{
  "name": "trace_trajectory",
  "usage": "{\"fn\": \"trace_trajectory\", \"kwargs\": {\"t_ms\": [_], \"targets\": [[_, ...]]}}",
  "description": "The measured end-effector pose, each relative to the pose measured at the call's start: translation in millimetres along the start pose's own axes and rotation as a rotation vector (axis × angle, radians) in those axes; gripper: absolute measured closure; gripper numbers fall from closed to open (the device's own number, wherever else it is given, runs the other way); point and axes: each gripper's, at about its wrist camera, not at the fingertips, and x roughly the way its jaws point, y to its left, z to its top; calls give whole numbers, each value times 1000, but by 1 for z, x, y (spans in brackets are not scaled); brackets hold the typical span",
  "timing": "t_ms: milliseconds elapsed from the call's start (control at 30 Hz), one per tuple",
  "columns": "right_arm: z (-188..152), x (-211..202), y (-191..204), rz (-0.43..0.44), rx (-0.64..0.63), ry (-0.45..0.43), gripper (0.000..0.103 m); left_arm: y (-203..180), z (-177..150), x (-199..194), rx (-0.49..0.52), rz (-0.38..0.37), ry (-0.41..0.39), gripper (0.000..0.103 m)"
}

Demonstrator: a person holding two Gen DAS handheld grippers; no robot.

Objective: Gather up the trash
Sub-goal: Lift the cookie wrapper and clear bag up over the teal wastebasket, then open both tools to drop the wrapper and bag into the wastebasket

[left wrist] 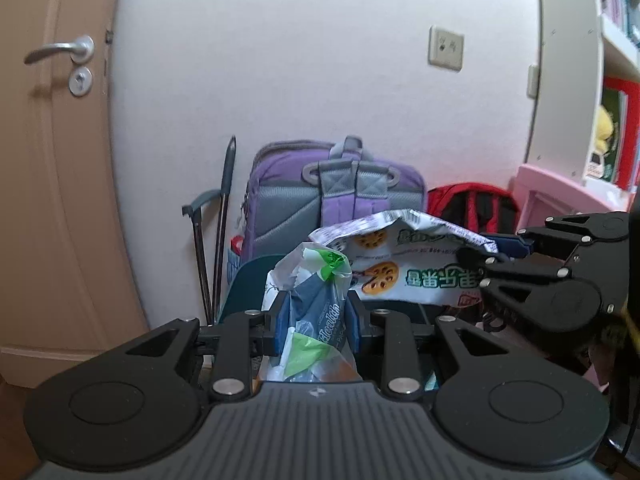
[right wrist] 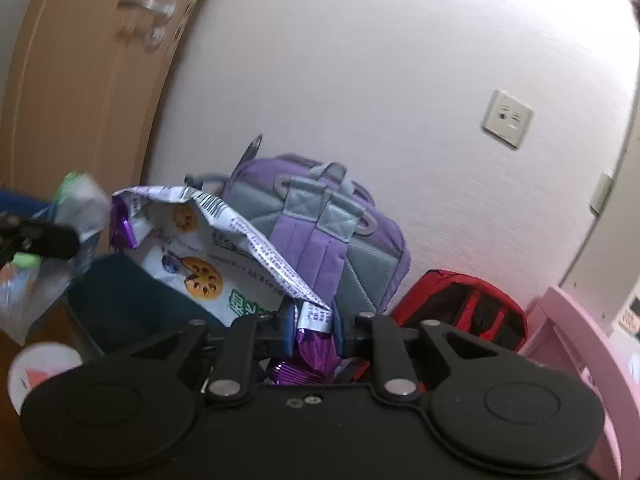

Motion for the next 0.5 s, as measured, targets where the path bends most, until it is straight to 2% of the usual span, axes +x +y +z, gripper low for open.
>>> {"fn": "trace_trajectory", "kwargs": {"t_ms": [267, 500], "targets": [[-5, 58, 25, 27, -110, 95, 84, 4, 5, 68, 11, 21, 89, 75], [-11, 82, 37, 73, -140, 135, 76, 13, -2, 114, -15, 33, 181, 75]]}}
